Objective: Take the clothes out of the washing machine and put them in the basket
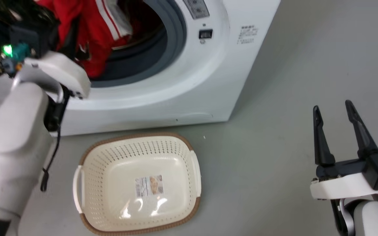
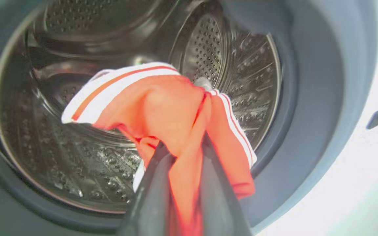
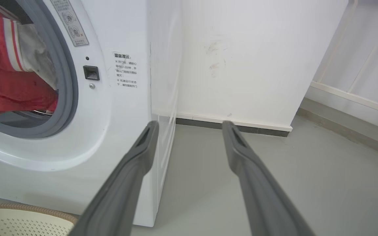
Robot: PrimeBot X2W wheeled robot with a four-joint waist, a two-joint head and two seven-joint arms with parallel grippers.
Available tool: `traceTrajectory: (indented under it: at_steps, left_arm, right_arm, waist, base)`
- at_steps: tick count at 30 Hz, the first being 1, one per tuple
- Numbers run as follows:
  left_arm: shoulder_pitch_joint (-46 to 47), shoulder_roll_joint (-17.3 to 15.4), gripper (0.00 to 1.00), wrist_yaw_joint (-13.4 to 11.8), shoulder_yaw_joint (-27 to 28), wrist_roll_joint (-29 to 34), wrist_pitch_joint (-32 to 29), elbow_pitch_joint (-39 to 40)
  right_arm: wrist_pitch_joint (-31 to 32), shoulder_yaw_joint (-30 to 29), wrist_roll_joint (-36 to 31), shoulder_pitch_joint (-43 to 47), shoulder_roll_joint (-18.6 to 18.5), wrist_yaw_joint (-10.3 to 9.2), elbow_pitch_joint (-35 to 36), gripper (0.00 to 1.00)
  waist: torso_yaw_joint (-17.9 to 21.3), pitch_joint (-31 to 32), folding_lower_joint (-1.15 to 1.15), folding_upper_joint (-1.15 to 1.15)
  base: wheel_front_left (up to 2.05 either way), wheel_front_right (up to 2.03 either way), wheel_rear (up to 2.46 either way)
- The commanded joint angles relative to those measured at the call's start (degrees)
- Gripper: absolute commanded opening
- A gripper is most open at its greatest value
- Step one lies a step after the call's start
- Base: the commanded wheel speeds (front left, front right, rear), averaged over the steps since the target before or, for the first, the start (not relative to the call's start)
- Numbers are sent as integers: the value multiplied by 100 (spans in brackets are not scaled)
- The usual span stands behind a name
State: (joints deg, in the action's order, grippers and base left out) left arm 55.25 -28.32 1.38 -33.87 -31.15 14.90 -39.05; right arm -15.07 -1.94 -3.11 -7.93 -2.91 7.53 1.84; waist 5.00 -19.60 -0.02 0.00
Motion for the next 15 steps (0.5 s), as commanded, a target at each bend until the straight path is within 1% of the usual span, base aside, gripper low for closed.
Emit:
traceTrajectory:
  at_steps: [1, 4, 9, 15]
  left_arm:
    - [-332, -17, 0, -112, 129, 64, 40, 281]
    - [-856, -38, 0, -286, 272, 254, 42, 1001]
    - [-1647, -107, 0, -532, 517, 386, 35, 1987]
    - [-2298, -266, 0, -784, 587, 425, 32, 2930]
  right_arm:
    - [-15, 26, -35, 119, 4, -8, -26, 100]
    - [-15, 28, -55, 217, 3, -8, -94, 100]
    - [-15, 72, -23, 389, 4, -8, -161, 100]
    - [-15, 24, 56, 479, 4, -8, -165, 100]
  waist:
    - [-223, 486, 2, 0]
    - [-304, 774, 2, 0]
    - [-377, 1138, 2, 0]
    - [-458, 1310, 2, 0]
  base:
    - [0, 0, 0]
    - [0, 0, 0]
    - [0, 0, 0]
    - [0, 0, 0]
